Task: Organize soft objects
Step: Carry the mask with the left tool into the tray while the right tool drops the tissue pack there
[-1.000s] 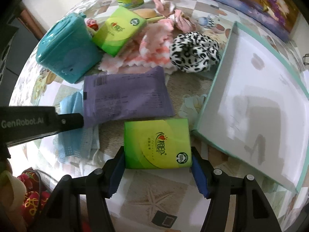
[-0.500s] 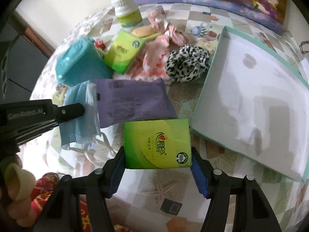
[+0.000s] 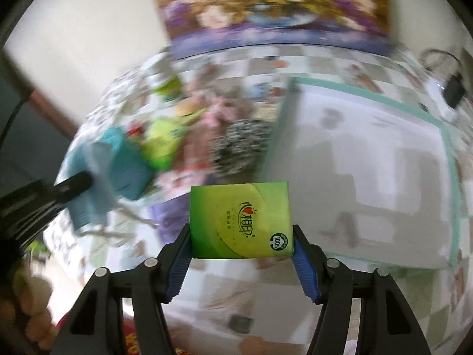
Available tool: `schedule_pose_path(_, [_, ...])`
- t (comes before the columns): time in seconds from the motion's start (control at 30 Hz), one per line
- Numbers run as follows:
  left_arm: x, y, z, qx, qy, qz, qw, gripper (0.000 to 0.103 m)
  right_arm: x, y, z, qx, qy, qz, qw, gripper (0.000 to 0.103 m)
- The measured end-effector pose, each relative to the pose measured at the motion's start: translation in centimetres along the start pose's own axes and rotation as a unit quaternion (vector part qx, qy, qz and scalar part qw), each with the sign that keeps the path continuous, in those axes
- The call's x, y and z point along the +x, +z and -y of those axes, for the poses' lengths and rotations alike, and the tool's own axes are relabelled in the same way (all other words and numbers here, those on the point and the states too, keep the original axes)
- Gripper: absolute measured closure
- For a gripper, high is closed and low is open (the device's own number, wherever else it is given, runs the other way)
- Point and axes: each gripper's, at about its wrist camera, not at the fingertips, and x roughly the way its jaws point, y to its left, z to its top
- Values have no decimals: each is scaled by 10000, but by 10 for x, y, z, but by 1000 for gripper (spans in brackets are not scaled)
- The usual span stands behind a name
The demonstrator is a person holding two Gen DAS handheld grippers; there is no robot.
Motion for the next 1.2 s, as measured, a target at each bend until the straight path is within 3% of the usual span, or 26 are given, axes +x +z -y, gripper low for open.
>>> schedule_pose_path(0.17, [-7, -7, 46, 657, -456, 170, 9966, 92, -10, 8, 46, 634, -647, 149, 9958, 37])
schedule_pose_path(0.37, [-8, -14, 95, 1394, -695, 288, 9874, 92, -27, 16, 101, 1415, -1116, 366, 9829, 37])
schedule_pose_path(0.67, [32, -21, 166, 2104, -701, -175, 9749, 92, -31, 17, 163, 2161, -1653, 458, 9612, 37])
schedule_pose_path(0.93, [72, -34, 207, 2361, -843, -513, 9667, 90, -14, 17, 180, 2256, -1874, 151, 9559, 37])
schedule_pose_path(1.0, [77, -35, 205, 2390, -822, -592, 9657, 85, -12, 17, 181, 2230, -1913, 114, 9558, 37])
schedule_pose_path(1.17, [80, -32, 192, 2133, -650, -573, 9731, 48, -10, 19, 178, 2116, -1875, 9, 9592, 35])
schedule_pose_path(1.2, [80, -31, 189, 2082, -639, -581, 9743, 45, -8, 19, 177, 2084, -1860, -25, 9602, 35])
